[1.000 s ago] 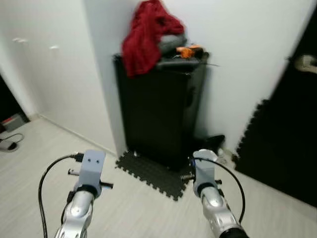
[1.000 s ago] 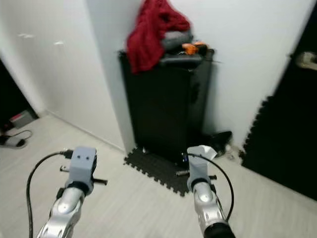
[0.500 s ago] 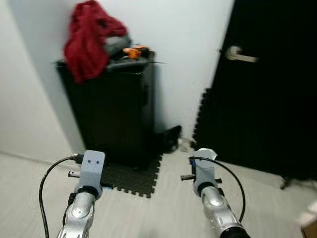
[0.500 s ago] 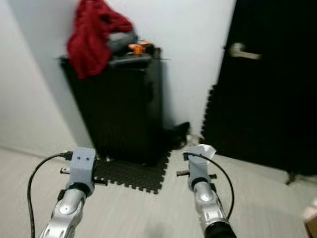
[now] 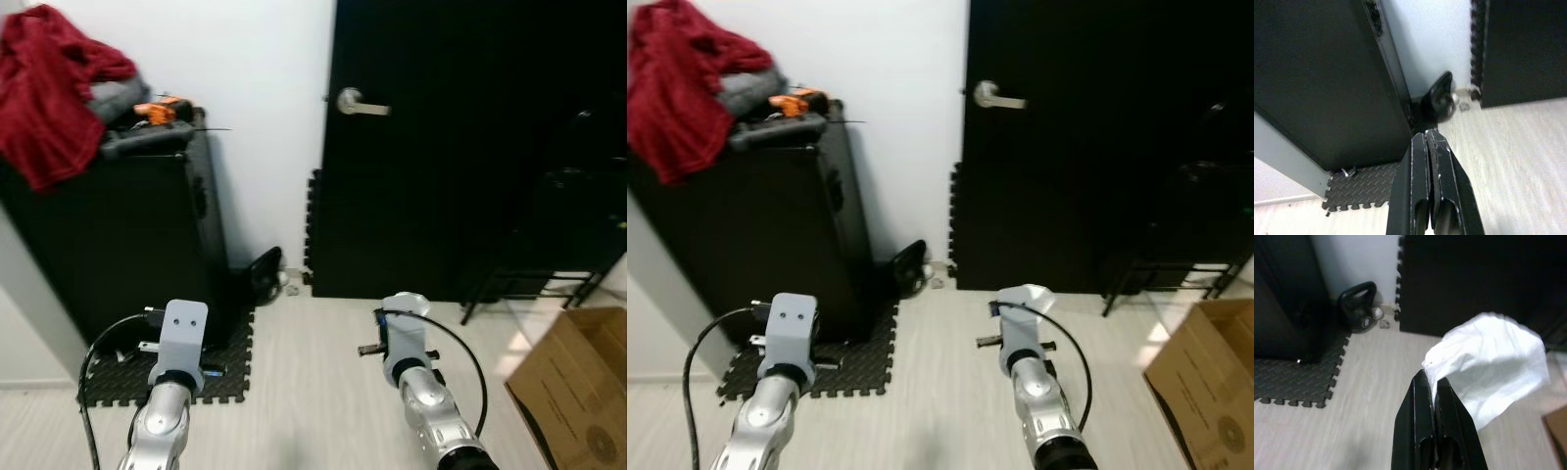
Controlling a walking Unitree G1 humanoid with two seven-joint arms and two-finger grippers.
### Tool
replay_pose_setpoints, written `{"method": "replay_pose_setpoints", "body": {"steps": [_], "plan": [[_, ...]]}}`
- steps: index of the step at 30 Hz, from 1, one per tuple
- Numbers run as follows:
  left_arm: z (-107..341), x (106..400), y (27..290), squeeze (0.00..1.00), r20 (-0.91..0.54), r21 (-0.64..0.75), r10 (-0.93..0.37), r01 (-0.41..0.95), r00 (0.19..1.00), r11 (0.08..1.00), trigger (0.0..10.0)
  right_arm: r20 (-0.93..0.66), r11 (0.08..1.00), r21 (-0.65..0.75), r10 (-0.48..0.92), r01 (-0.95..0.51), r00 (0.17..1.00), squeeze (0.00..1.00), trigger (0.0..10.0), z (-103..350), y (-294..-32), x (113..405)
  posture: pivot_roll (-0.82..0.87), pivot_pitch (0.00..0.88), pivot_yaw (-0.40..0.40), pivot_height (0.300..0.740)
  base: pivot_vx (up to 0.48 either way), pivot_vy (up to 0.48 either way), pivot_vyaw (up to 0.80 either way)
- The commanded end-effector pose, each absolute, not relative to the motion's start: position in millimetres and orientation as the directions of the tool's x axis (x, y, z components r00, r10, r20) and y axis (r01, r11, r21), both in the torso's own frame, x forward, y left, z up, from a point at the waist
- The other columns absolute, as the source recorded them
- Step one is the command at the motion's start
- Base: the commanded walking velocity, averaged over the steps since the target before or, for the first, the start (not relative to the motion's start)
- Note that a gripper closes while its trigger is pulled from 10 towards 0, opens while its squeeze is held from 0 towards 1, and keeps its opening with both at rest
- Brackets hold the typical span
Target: Clean up the room
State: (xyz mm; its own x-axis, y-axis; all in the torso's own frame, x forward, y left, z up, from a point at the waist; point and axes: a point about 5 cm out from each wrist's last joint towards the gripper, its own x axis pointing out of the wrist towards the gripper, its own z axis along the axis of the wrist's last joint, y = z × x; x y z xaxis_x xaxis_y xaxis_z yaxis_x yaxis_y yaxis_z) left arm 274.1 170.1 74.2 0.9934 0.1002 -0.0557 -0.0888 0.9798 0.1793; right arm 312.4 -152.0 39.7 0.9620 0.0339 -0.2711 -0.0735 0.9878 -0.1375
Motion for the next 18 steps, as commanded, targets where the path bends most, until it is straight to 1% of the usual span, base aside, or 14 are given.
{"method": "replay_pose_setpoints", "body": {"steps": [1,18], "plan": [[72.1,273.3,170.3,0.00,-0.062,0.186,0.098,-0.085,0.993,0.979,10.0,-0.295,0.989,-0.140,0.009,-0.053,0.955,0.00,10.0,35.5,-157.1,310.2,0.06,0.039,0.025,0.740,0.000,0.000,-0.80],[69.4,275.8,169.8,0.00,-0.080,0.190,0.106,-0.090,0.991,0.978,10.0,-0.298,0.988,-0.154,-0.026,-0.021,0.954,0.00,10.0,35.0,-162.9,309.1,0.05,0.027,0.024,0.740,0.000,0.000,-0.80]]}}
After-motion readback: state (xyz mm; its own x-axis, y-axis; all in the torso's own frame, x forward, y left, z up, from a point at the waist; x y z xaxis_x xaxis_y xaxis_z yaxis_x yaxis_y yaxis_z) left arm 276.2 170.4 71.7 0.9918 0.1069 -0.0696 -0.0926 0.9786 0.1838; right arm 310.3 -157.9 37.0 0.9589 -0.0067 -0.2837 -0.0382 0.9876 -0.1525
